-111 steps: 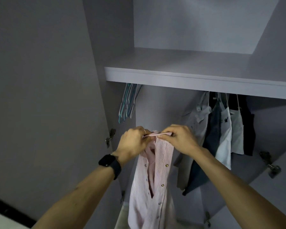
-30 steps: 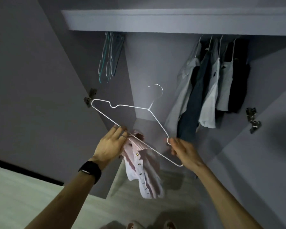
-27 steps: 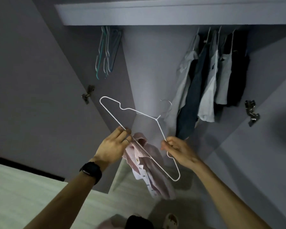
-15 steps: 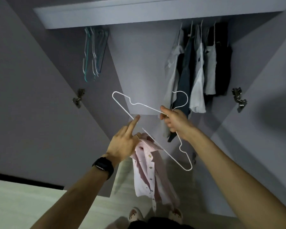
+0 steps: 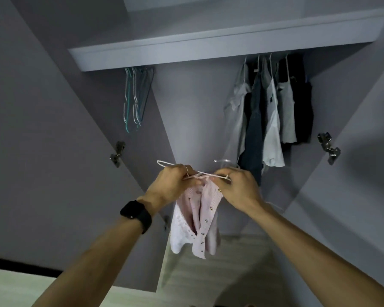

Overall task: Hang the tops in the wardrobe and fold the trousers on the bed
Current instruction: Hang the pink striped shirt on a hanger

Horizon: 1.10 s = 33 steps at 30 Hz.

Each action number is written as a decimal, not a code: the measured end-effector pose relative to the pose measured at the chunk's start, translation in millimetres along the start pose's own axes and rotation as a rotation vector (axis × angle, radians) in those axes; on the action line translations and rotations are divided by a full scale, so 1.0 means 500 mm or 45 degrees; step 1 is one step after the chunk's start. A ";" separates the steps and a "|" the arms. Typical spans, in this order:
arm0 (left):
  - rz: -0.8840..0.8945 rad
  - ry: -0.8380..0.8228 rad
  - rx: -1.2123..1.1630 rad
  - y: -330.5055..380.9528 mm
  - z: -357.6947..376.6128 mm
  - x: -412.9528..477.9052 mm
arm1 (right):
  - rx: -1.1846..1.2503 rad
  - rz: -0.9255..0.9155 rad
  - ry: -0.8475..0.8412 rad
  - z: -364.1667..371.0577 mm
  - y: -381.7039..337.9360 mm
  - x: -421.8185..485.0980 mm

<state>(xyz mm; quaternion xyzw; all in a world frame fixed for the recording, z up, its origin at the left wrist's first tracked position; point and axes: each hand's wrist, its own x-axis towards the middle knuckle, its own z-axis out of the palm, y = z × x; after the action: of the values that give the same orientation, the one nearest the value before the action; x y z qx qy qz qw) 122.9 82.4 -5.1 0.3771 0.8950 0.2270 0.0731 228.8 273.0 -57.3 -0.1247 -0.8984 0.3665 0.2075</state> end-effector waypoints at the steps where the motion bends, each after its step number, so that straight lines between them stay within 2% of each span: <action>1: 0.037 -0.051 0.086 -0.012 -0.025 0.008 | -0.020 0.025 0.038 -0.011 0.004 0.021; 3: 0.006 -0.085 0.337 -0.048 -0.081 0.022 | 0.030 0.162 0.135 -0.050 0.028 0.065; 6: -0.225 0.007 0.548 -0.119 -0.177 0.011 | -0.067 0.342 0.240 -0.126 0.094 0.119; 8: -0.291 0.123 0.574 -0.132 -0.216 0.006 | -0.234 0.285 0.194 -0.140 0.115 0.131; 11: -0.219 0.145 0.757 -0.104 -0.234 0.034 | -0.314 0.201 0.179 -0.115 0.106 0.141; 15: -0.238 0.088 0.515 -0.075 -0.253 0.061 | -0.283 0.327 0.190 -0.111 0.099 0.152; 18: -0.232 0.150 0.357 -0.055 -0.253 0.087 | -0.167 0.390 0.149 -0.106 0.083 0.130; 23: -0.262 0.166 0.399 -0.028 -0.208 0.124 | 0.103 0.454 0.226 -0.111 0.059 0.026; 28: -0.323 0.083 0.420 -0.025 -0.161 0.143 | 0.370 0.353 0.229 -0.125 0.020 -0.051; 30: -0.299 0.064 0.389 -0.012 -0.143 0.150 | 0.364 0.312 0.140 -0.118 0.013 -0.054; 33: -0.193 0.076 0.327 0.018 -0.116 0.159 | 0.154 0.262 0.041 -0.097 -0.001 -0.027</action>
<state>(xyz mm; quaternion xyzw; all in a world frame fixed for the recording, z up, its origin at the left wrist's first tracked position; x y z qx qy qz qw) 55.1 123.6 53.5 0.3076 0.9444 0.1155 0.0144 263.1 296.8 -29.5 -0.2095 -0.8536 0.4373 0.1904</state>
